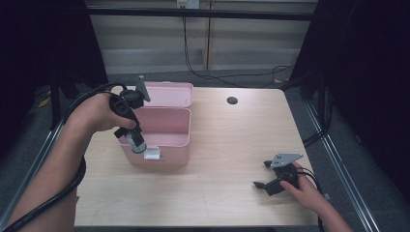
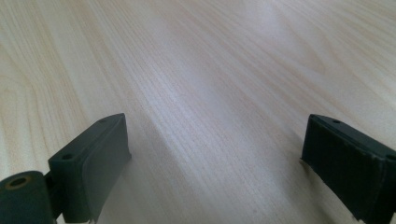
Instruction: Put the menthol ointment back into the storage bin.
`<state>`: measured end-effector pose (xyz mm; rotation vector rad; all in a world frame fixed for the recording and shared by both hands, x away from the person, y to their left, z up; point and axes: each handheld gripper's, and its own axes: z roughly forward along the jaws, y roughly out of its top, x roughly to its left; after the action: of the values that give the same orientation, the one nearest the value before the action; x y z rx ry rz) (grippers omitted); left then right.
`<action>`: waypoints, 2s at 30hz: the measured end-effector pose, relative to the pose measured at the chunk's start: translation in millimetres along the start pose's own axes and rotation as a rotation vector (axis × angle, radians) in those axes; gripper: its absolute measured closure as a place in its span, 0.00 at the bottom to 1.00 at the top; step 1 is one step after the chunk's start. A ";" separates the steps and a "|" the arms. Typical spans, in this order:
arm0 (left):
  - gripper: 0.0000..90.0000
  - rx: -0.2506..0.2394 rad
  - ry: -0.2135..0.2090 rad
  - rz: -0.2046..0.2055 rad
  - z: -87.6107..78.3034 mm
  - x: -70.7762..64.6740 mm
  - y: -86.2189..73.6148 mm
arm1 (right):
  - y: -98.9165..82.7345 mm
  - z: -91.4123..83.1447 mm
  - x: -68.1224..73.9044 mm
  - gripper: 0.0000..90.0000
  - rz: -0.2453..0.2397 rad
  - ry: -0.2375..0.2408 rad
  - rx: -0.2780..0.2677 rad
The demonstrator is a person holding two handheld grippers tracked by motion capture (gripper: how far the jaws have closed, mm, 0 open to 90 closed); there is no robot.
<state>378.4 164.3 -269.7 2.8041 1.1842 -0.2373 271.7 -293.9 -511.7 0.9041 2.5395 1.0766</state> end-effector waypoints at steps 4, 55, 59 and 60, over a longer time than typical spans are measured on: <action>0.56 -0.007 0.019 -0.021 1.0 3.9 7.7 | 0.0 0.0 0.0 0.08 -0.001 0.000 0.000; 0.56 -0.062 0.051 -0.342 65.4 63.9 71.6 | 0.0 0.0 0.0 0.08 0.000 0.000 0.000; 0.56 -0.066 0.058 -0.340 66.1 68.4 76.4 | 0.0 0.0 0.0 0.08 0.000 0.000 0.000; 0.56 -0.066 0.058 -0.340 66.1 68.4 76.4 | 0.0 0.0 0.0 0.08 0.000 0.000 0.000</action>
<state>473.1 150.0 -345.2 2.5554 1.6467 -0.1360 271.7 -293.9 -511.7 0.9041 2.5392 1.0769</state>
